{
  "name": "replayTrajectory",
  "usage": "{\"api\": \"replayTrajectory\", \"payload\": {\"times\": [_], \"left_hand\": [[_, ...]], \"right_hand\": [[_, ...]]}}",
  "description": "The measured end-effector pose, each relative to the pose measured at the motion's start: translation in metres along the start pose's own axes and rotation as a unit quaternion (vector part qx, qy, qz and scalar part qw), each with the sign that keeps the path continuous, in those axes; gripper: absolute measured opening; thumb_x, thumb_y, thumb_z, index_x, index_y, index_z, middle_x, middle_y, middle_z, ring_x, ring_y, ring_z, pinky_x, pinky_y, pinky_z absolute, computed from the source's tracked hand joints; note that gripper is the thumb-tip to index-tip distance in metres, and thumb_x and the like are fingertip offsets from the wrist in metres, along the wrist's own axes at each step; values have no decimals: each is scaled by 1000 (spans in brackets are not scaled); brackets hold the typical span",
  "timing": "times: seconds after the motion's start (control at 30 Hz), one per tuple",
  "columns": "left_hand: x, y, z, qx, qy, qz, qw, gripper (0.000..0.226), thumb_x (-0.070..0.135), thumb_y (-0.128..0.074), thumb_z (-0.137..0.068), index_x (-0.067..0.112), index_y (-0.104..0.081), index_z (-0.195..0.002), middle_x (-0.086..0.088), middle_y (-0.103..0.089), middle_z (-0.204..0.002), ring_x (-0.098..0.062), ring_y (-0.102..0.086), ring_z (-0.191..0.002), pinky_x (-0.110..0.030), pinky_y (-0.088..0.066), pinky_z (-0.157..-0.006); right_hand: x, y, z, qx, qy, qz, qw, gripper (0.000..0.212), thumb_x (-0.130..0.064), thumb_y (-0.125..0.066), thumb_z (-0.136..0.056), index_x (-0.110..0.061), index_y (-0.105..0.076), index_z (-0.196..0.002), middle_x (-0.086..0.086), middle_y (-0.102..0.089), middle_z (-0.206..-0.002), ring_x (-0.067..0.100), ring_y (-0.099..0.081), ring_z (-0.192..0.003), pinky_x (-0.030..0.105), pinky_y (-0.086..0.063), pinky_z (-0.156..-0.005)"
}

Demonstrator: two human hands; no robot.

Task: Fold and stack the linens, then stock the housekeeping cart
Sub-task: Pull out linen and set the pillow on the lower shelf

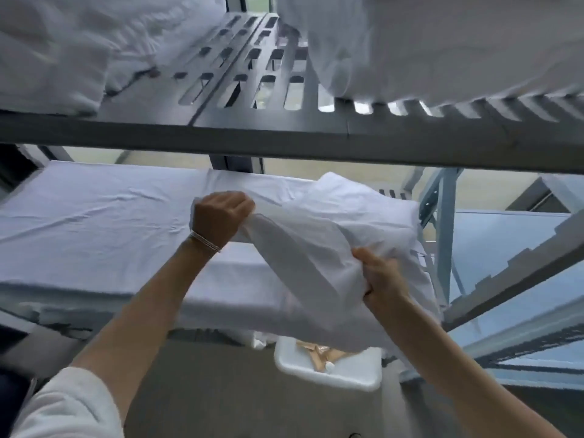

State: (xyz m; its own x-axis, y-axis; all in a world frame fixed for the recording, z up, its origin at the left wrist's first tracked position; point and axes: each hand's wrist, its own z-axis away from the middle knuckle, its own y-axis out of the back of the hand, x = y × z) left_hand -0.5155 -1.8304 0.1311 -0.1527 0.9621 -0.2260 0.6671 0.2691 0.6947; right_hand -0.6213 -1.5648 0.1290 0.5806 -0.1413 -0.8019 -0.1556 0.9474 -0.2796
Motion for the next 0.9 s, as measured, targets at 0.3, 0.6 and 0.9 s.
{"api": "replayTrajectory", "payload": {"times": [0.3, 0.6, 0.9], "left_hand": [[-130, 35, 201, -535, 246, -48, 807, 45, 16, -37, -98, 32, -39, -140, 3, -17, -157, -18, -16, -144, -48, -5, -116], [-26, 14, 255, -508, 148, 60, 846, 70, 23, -88, -18, 26, -75, -87, 1, -72, -101, -16, -70, -88, -48, -51, -83], [72, -40, 199, -512, 144, 151, 833, 71, 30, -49, -92, 18, -10, -150, -3, -4, -159, -20, -3, -146, -44, -3, -116]], "right_hand": [[243, -200, 30, -19, -239, -11, 971, 24, 0, -55, -89, -1, -53, -113, 16, -61, -102, 30, -62, -85, 39, -59, -69], [292, -155, 25, -156, -260, 152, 941, 13, 3, -59, -80, -9, -62, -74, 9, -57, -75, 18, -54, -64, 30, -46, -58], [214, -37, -28, -135, 97, 534, 829, 25, 2, -58, -83, -8, -69, -103, 6, -70, -100, 20, -63, -100, 21, -46, -83]]}}
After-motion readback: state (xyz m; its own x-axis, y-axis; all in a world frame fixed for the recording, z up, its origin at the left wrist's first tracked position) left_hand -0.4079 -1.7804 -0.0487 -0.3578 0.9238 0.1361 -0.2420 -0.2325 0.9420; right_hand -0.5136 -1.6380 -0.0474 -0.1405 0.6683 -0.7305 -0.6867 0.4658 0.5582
